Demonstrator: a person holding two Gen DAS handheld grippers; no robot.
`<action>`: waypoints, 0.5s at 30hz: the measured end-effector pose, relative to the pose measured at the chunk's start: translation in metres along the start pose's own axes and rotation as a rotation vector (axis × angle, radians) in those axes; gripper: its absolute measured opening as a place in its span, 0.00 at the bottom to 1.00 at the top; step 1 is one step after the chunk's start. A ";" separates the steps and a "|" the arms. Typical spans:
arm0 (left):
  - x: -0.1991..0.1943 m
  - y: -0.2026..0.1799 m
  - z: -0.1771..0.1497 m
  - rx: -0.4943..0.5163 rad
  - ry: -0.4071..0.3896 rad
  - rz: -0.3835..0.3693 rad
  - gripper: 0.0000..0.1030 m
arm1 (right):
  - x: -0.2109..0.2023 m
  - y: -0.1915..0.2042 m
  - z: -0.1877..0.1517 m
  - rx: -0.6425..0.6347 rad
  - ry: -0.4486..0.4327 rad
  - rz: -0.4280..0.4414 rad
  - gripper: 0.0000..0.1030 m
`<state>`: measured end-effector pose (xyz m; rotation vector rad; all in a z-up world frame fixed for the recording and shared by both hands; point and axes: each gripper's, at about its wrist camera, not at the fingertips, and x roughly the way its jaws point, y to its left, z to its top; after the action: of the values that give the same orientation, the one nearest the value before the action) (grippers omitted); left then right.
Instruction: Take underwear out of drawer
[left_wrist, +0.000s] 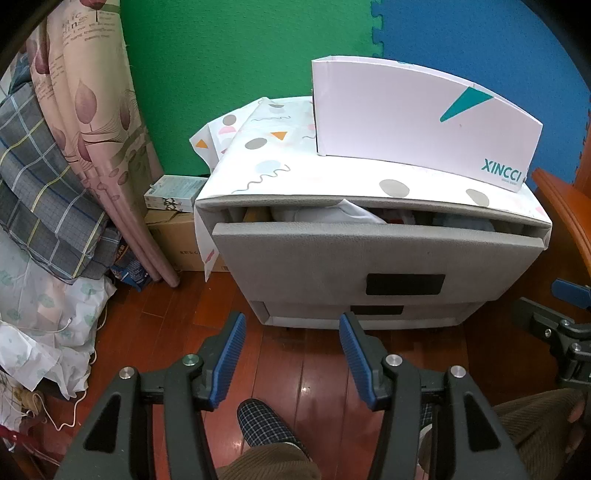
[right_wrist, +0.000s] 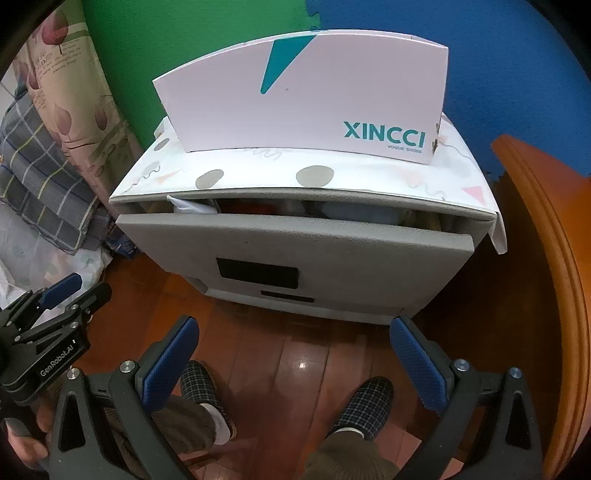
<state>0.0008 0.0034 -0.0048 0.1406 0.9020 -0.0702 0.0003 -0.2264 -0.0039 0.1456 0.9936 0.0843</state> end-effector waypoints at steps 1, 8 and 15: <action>0.000 0.000 0.000 0.000 0.001 -0.003 0.52 | 0.000 0.000 0.000 0.000 0.001 -0.001 0.99; 0.000 0.000 -0.001 0.003 0.000 0.000 0.52 | 0.003 -0.002 0.001 0.008 0.008 -0.003 0.99; 0.000 -0.001 -0.001 0.004 0.002 0.001 0.52 | 0.002 -0.003 0.000 0.015 0.008 -0.001 0.99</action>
<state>0.0001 0.0024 -0.0058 0.1453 0.9040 -0.0706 0.0016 -0.2290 -0.0063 0.1591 1.0025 0.0767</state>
